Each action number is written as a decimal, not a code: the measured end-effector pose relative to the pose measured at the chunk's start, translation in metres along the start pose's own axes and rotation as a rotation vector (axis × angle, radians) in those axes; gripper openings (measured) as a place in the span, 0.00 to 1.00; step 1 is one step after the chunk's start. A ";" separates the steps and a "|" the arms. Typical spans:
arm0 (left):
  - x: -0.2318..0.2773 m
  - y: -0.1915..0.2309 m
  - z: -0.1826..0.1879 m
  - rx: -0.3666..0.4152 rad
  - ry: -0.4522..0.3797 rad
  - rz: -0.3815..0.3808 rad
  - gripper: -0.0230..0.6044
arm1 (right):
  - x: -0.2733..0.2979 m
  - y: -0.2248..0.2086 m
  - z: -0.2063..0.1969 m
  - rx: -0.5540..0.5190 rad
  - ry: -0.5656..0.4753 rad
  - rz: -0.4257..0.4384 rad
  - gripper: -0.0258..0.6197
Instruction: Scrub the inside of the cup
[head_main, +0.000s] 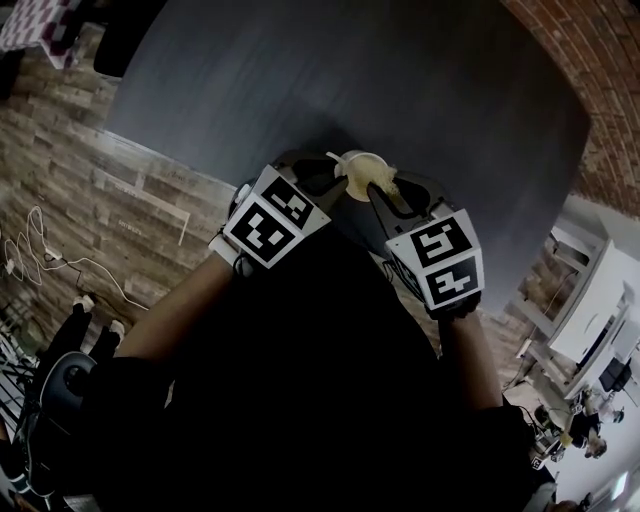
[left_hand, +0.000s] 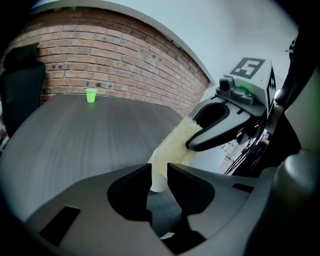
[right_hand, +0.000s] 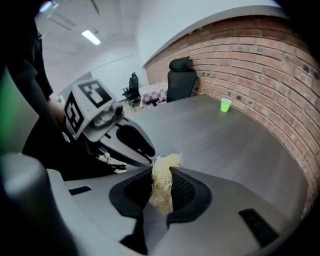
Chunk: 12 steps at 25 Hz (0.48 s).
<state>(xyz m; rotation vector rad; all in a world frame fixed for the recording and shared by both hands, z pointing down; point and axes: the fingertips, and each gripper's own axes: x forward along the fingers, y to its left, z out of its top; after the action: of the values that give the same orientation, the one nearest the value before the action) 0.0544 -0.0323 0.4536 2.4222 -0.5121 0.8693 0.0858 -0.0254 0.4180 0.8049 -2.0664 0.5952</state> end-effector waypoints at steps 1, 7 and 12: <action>0.000 0.002 0.001 0.002 0.002 -0.002 0.20 | 0.008 0.000 -0.003 -0.028 0.022 -0.013 0.17; 0.006 0.002 -0.010 0.010 0.042 -0.028 0.20 | 0.040 0.000 -0.006 -0.143 0.091 -0.049 0.17; 0.008 0.004 -0.016 0.008 0.053 -0.034 0.20 | 0.040 0.004 -0.007 -0.109 0.090 -0.030 0.17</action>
<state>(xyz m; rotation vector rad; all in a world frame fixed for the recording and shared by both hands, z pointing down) 0.0511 -0.0274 0.4709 2.4013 -0.4479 0.9199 0.0683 -0.0308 0.4541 0.7320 -1.9826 0.4889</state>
